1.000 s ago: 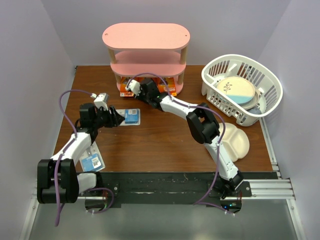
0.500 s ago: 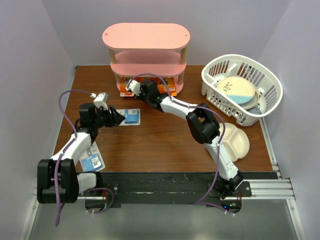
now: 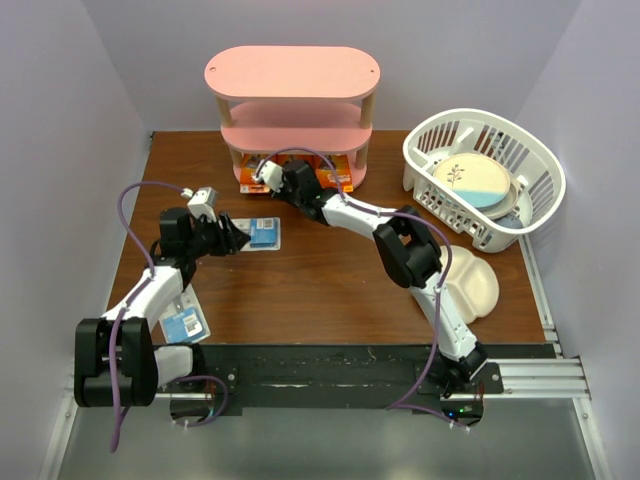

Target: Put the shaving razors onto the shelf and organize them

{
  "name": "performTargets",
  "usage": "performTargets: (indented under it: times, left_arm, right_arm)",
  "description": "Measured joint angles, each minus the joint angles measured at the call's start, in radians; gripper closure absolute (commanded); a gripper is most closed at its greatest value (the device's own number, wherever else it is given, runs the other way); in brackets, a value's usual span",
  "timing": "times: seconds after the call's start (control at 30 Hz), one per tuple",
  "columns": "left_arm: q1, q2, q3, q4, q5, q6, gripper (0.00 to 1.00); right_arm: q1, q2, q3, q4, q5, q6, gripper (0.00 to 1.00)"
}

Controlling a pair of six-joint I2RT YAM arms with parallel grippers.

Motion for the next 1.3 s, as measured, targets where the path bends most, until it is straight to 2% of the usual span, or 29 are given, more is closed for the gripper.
performTargets:
  times: [0.43,0.5,0.53,0.63,0.87,1.07,1.3]
  left_arm:
    - [0.000,0.000,-0.016,0.016,0.003,-0.017,0.48]
    - [0.000,-0.002,-0.016,0.015,0.003,-0.017,0.48]
    - [0.000,-0.003,-0.016,0.015,0.003,-0.017,0.48]
    - [0.000,-0.006,-0.016,0.015,0.003,-0.017,0.48]
    - [0.000,-0.013,-0.016,0.015,0.003,-0.017,0.48]
    - [0.000,-0.013,-0.016,0.015,0.007,-0.019,0.48]
    - [0.000,-0.011,-0.016,0.016,0.013,-0.028,0.48]
  right_arm:
    - [-0.009,-0.015,-0.018,-0.006,-0.003,0.000,0.64]
    - [-0.009,-0.015,-0.018,-0.006,-0.003,0.000,0.59]
    - [-0.009,-0.015,-0.018,-0.006,-0.003,0.000,0.48]
    - [-0.008,-0.015,-0.018,-0.017,0.001,0.002,0.38]
    - [-0.008,-0.033,-0.019,-0.066,0.004,0.008,0.32]
    - [-0.003,-0.114,-0.019,-0.146,-0.003,0.042,0.30]
    - [0.010,-0.174,-0.028,-0.151,-0.027,0.064,0.34]
